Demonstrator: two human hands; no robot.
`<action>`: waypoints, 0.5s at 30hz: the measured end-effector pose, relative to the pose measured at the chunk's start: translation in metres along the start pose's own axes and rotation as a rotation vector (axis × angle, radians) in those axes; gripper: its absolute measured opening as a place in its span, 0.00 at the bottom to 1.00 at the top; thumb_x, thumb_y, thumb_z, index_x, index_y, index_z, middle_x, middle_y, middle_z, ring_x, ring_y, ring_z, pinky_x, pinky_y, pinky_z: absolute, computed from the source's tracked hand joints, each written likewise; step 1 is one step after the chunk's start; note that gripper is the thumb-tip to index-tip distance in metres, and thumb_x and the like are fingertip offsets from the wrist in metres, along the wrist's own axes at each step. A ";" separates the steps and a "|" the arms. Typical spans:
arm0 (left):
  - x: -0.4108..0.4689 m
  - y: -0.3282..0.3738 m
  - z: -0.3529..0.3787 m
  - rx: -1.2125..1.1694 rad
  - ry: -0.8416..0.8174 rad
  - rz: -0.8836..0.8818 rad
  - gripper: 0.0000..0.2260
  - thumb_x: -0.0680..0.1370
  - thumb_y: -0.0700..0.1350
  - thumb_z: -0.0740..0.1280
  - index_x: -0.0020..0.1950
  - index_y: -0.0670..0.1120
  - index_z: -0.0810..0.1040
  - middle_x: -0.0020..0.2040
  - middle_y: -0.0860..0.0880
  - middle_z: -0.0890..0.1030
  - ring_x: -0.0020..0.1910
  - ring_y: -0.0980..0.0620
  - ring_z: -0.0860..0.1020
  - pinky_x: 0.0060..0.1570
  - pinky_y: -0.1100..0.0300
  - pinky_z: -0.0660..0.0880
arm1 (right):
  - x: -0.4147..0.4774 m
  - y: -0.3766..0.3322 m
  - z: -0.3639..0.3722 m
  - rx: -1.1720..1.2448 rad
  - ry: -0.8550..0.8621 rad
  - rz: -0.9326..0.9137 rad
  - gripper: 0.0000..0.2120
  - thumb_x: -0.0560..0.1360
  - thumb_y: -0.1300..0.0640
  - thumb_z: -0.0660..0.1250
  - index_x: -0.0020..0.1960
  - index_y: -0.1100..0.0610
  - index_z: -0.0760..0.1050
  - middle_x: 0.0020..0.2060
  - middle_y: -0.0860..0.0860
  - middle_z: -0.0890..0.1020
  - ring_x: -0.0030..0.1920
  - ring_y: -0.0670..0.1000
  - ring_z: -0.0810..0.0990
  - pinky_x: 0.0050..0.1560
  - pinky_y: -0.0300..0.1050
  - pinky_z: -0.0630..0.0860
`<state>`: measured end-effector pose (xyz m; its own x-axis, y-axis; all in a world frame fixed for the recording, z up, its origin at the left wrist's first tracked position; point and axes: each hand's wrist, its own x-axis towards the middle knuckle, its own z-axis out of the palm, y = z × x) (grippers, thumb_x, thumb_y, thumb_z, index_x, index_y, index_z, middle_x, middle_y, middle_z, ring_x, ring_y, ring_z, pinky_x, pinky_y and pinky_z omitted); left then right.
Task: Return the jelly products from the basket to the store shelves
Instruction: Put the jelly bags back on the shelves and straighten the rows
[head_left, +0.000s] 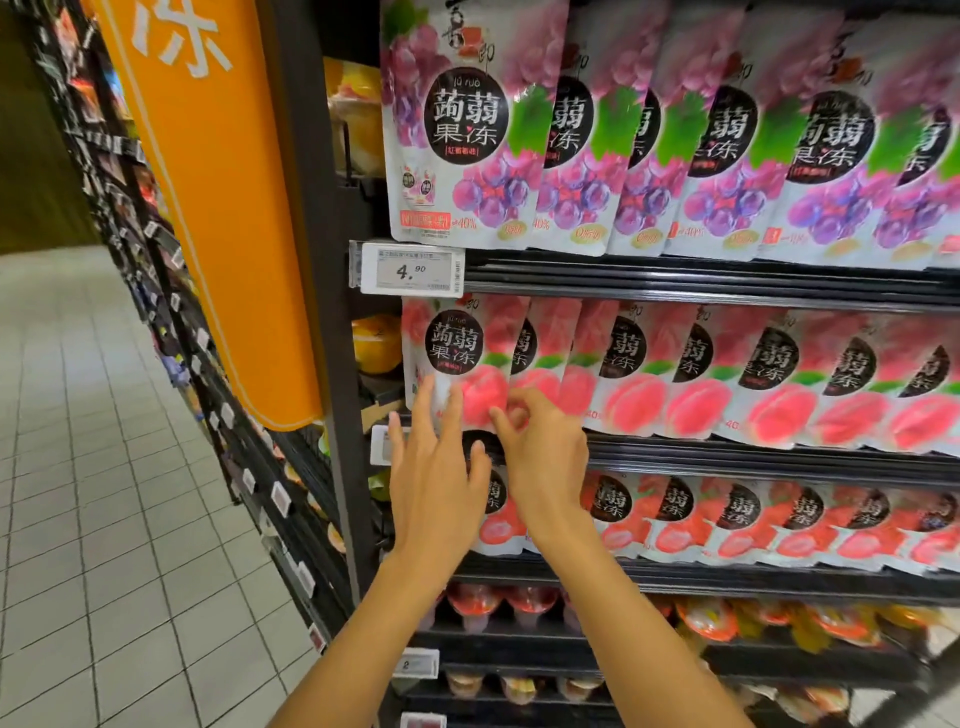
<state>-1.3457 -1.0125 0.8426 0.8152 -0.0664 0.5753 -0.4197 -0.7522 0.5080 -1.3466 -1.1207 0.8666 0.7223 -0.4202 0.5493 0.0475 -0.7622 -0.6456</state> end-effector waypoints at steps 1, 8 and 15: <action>0.001 0.001 0.001 0.020 -0.010 -0.006 0.27 0.81 0.48 0.63 0.79 0.49 0.60 0.81 0.47 0.52 0.73 0.59 0.41 0.74 0.39 0.58 | -0.001 0.001 0.002 0.019 0.013 -0.004 0.09 0.77 0.48 0.69 0.54 0.50 0.77 0.36 0.43 0.80 0.37 0.47 0.80 0.39 0.45 0.75; -0.001 0.007 0.003 -0.049 -0.007 0.001 0.28 0.80 0.47 0.63 0.78 0.53 0.57 0.81 0.49 0.49 0.79 0.45 0.46 0.74 0.43 0.58 | -0.006 0.036 -0.011 0.317 0.289 0.179 0.10 0.78 0.47 0.67 0.56 0.49 0.71 0.33 0.43 0.78 0.31 0.43 0.77 0.36 0.46 0.73; -0.003 0.028 0.015 0.102 -0.052 0.100 0.30 0.79 0.45 0.64 0.78 0.60 0.58 0.80 0.47 0.49 0.78 0.38 0.47 0.74 0.39 0.59 | 0.014 0.052 -0.021 0.376 0.234 0.279 0.06 0.79 0.50 0.65 0.48 0.50 0.79 0.25 0.47 0.81 0.29 0.49 0.81 0.44 0.54 0.80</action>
<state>-1.3541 -1.0434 0.8455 0.7921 -0.1760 0.5844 -0.4590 -0.8028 0.3805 -1.3486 -1.1765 0.8517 0.5714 -0.7136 0.4053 0.1504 -0.3944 -0.9065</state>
